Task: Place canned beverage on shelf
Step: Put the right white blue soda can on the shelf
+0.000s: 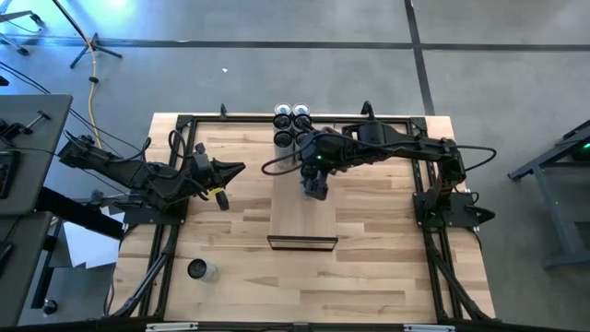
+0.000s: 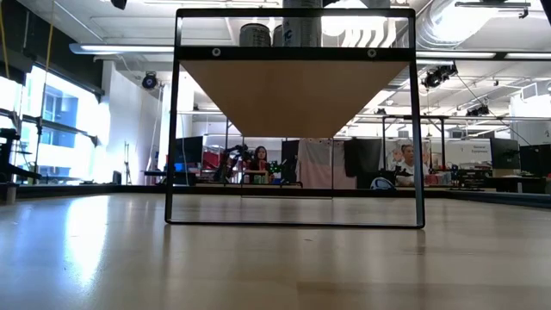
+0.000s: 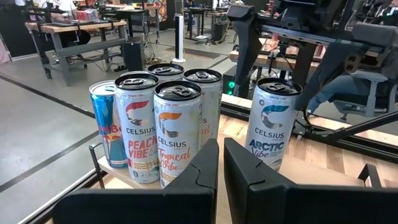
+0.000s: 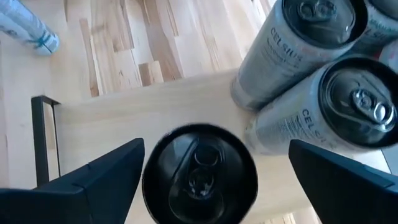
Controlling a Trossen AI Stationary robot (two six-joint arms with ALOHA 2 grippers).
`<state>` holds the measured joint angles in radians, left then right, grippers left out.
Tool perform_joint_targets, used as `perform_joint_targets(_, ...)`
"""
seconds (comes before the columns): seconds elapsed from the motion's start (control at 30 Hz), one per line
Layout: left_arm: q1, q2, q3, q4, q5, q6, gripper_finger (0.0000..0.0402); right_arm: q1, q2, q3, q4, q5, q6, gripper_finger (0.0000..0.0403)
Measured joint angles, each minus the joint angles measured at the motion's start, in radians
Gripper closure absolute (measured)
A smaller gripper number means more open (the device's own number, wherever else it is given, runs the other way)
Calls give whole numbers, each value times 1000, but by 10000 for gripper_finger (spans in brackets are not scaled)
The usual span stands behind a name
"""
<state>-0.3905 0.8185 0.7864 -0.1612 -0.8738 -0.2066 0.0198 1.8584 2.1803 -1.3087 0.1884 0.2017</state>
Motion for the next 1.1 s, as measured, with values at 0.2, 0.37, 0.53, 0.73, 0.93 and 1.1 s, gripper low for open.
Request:
perform_joint_targets(0.2,0,0,0,0,0,0,401,0,1,0,18,-4,-35,17)
perform_joint_targets(0.37,0,0,0,-1,0,5,401,0,1,0,48,-4,-52,18)
perform_joint_targets(0.53,0,0,0,0,0,28,402,0,-1,51,65,-4,-85,17)
perform_joint_targets(0.73,0,0,0,0,0,25,401,0,-2,178,65,-4,-148,18)
perform_joint_targets(0.93,0,0,0,1,0,25,401,4,-50,147,42,-103,-70,18)
perform_joint_targets(1.1,0,0,0,2,-1,24,401,21,-51,146,-53,-288,-91,18)
